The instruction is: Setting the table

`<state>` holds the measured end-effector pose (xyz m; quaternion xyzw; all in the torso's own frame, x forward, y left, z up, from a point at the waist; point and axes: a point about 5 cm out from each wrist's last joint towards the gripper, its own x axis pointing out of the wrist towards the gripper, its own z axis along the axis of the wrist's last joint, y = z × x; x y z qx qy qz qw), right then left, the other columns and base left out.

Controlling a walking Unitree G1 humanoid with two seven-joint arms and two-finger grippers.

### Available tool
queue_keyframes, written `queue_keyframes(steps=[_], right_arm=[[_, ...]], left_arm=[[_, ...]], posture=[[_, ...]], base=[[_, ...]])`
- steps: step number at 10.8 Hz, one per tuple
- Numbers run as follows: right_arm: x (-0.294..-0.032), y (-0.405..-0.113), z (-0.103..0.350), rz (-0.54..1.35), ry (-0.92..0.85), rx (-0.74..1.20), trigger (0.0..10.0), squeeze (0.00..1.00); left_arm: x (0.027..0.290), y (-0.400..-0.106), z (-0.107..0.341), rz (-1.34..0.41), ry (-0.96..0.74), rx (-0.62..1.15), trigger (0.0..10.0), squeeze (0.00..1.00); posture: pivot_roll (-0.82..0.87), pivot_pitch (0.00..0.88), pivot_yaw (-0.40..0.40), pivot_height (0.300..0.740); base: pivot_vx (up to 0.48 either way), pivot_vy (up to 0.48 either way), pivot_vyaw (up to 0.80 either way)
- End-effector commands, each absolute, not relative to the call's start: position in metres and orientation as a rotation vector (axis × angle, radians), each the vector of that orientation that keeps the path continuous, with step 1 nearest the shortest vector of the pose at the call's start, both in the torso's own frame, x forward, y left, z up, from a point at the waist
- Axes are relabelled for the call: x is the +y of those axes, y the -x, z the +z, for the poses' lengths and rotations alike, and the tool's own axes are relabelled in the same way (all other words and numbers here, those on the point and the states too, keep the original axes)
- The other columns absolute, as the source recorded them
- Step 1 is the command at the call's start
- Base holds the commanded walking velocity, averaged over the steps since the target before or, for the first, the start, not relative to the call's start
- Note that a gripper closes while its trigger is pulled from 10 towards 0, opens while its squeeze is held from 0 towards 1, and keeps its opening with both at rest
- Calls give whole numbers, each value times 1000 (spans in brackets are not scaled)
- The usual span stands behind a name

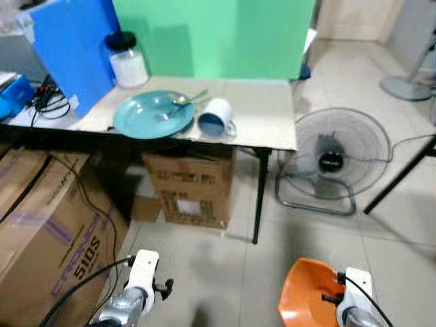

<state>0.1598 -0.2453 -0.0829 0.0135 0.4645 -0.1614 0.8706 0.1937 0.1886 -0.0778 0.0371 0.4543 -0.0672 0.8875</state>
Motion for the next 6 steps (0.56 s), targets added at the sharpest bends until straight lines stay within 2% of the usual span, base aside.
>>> queue_keyframes(steps=[1, 2, 4, 6], right_arm=[[-240, -168, -81, -326, -53, 949, 10000, 0], [-239, -167, -81, -326, -55, 950, 10000, 0], [-238, -167, -82, -325, -57, 952, 10000, 0], [-241, -168, -80, -334, -59, 942, 10000, 0]], left_arm=[[190, -191, -79, -134, -84, 950, 10000, 0], [186, -190, -80, -139, -82, 953, 10000, 0], [181, -188, -82, -150, -78, 959, 10000, 0], [188, -181, -84, -147, -77, 966, 10000, 0]], posture=[[86, 0, 74, 740], [86, 0, 74, 740], [82, 0, 76, 740], [79, 0, 76, 740]], base=[[281, 0, 0], [277, 0, 0], [277, 0, -800], [276, 0, 0]])
